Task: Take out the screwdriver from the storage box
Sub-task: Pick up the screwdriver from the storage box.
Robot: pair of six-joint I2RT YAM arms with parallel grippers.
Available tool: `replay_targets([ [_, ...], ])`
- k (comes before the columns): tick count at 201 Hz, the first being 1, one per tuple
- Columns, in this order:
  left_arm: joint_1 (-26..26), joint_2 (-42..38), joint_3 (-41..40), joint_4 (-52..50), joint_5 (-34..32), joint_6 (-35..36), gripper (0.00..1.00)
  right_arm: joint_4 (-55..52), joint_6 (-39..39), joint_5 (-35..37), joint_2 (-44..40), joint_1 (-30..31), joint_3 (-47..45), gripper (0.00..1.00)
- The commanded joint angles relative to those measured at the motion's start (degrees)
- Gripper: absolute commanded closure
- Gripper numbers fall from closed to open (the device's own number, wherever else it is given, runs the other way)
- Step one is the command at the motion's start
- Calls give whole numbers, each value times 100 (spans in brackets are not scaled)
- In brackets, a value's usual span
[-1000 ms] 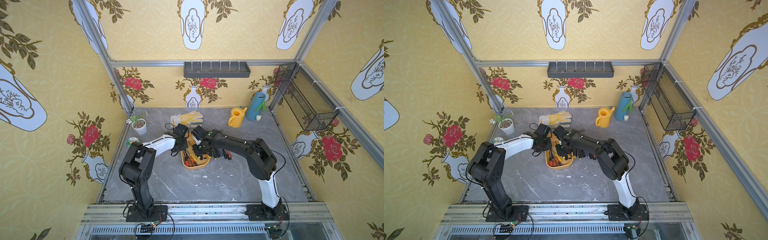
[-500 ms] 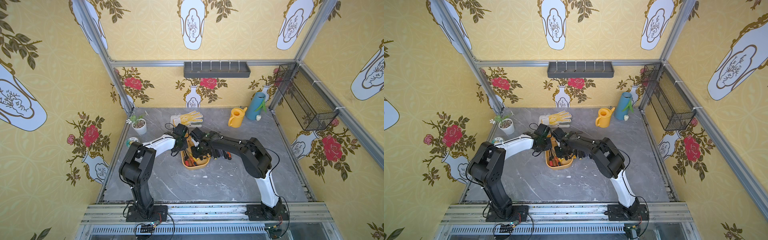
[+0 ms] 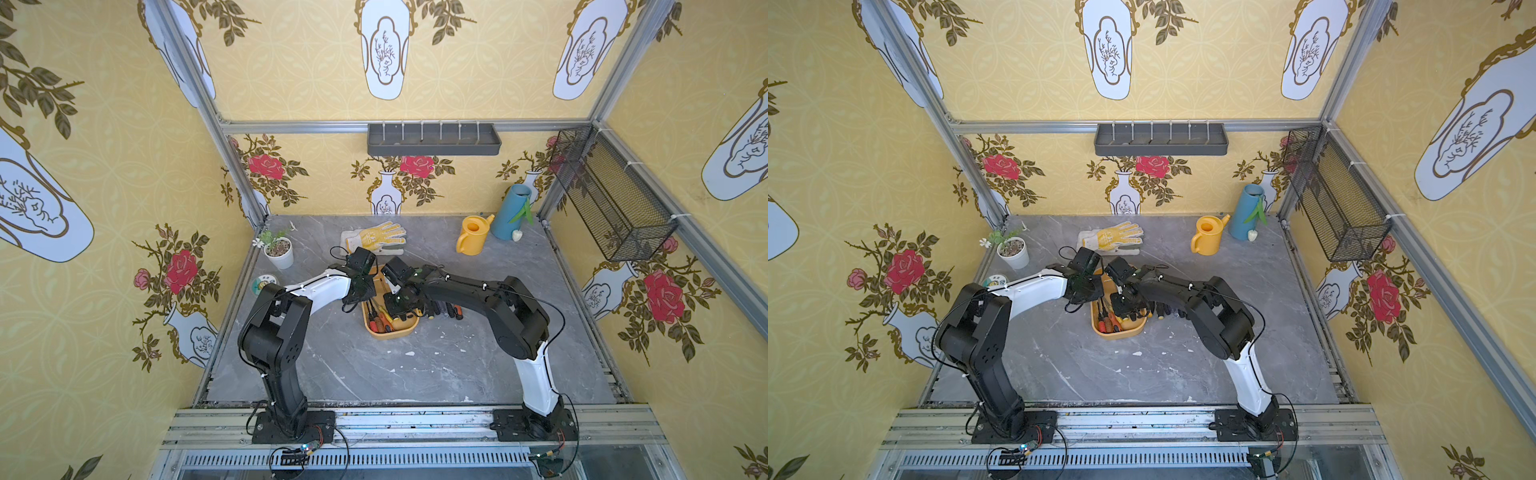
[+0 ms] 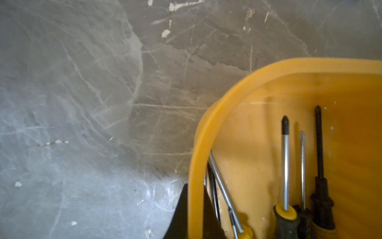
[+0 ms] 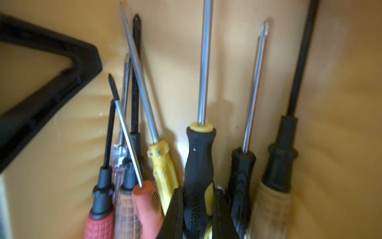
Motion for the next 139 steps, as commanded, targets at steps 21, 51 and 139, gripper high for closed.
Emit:
replay_targets([
  [21,5,93,-40,-247,48,39,100,590,117,179,-580,-62,-325,100],
  [51,11,105,-19,-247,55,45,100,804,129,216,-883,-170,-482,100],
  [139,11,67,-39,-208,-17,-7,100,1297,-35,668,-2262,-883,-1745,100],
])
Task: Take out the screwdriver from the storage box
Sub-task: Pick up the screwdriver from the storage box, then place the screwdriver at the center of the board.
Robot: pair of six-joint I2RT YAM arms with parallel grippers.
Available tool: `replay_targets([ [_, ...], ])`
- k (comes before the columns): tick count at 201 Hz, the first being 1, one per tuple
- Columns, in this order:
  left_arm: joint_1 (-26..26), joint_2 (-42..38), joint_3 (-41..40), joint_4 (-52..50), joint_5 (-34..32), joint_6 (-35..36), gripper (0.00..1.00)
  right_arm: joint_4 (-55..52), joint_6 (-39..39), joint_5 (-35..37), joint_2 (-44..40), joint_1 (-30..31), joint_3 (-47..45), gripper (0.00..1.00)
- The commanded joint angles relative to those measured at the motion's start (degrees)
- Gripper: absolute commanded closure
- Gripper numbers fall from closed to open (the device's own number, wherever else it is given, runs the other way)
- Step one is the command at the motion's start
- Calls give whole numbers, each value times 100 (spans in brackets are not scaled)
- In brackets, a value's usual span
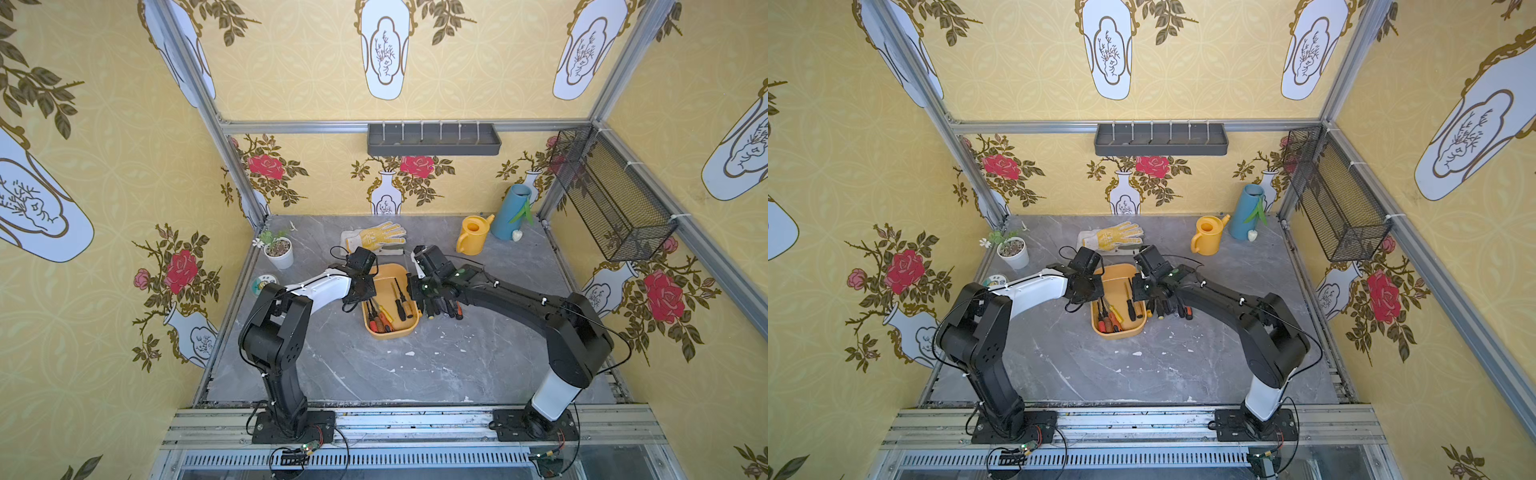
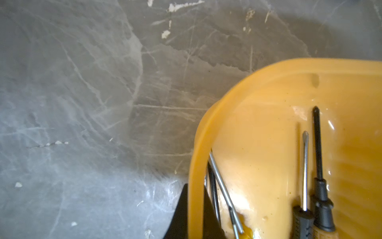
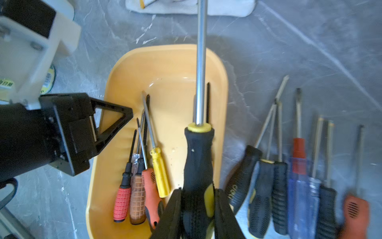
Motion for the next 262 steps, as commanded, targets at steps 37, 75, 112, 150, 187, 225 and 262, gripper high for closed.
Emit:
replay_targets([
  [37,6,30,-3,-256,-29,1,100,-863,-389,301,119,-578,111,100],
  [75,5,49,0,-266,-30,4,100,-1632,-650,323,626,-620,414,100],
  [112,5,67,24,-287,-14,5,100,-1782,-657,146,853,-620,466,100],
  [150,6,50,15,-292,-23,10,100,-1858,-669,21,996,-603,508,94],
  [187,10,69,11,-283,5,3,100,-1893,-642,30,1052,-594,505,80],
  [225,9,73,12,-286,6,7,100,-1899,-610,34,1041,-576,541,70],
  [262,6,74,1,-287,5,4,100,-1882,-574,84,966,-550,545,58],
])
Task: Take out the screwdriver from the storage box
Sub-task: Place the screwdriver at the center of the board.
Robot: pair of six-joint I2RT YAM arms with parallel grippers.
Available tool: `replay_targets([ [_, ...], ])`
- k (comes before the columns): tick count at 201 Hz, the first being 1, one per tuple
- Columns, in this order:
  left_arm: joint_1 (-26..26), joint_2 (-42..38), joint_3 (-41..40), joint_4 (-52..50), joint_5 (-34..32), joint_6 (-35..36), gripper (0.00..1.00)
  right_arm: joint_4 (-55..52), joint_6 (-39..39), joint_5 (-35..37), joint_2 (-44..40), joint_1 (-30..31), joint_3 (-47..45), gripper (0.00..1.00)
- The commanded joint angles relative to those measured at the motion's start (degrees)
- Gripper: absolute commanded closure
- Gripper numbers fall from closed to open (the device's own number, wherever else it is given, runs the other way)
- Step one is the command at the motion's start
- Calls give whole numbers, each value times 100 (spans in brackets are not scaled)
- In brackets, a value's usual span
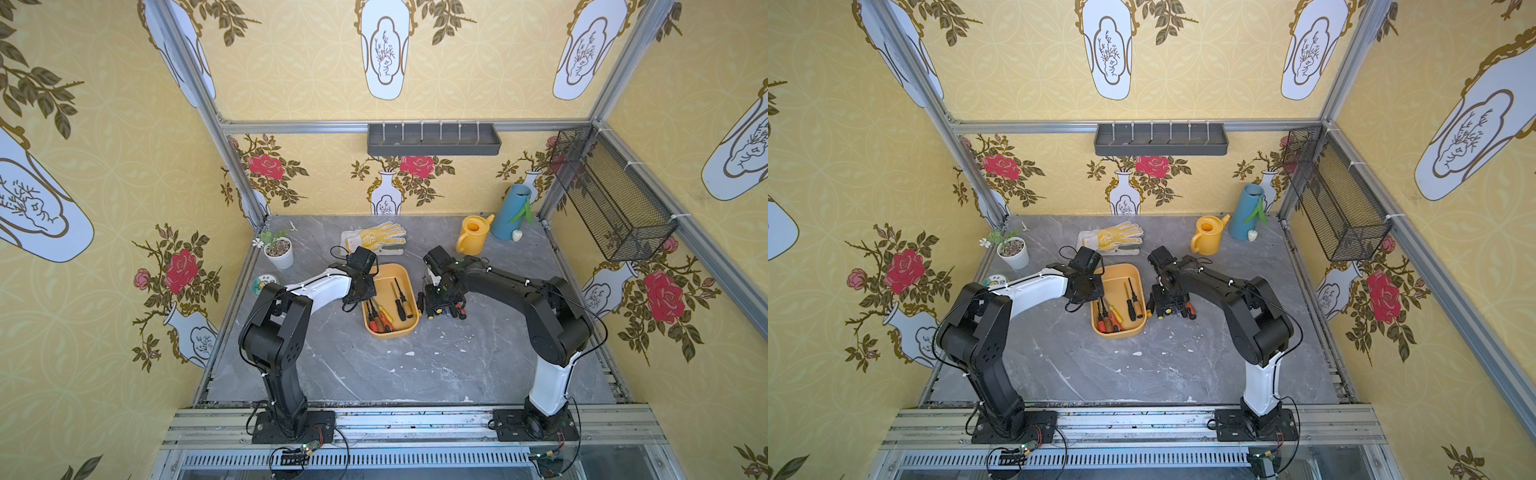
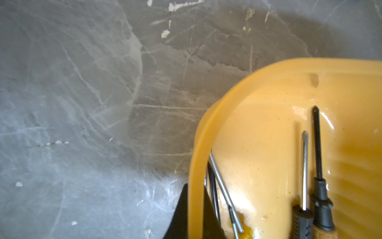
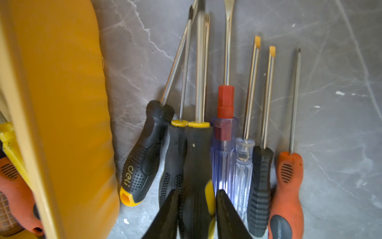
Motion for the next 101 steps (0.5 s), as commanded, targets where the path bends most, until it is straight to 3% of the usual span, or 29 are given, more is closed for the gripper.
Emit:
replay_targets([
  [1,6,75,-31,-235,23,6,100,-57,42,69,-71,18,34,58],
  [101,9,62,-64,-189,27,2,100,231,26,278,-681,267,241,49],
])
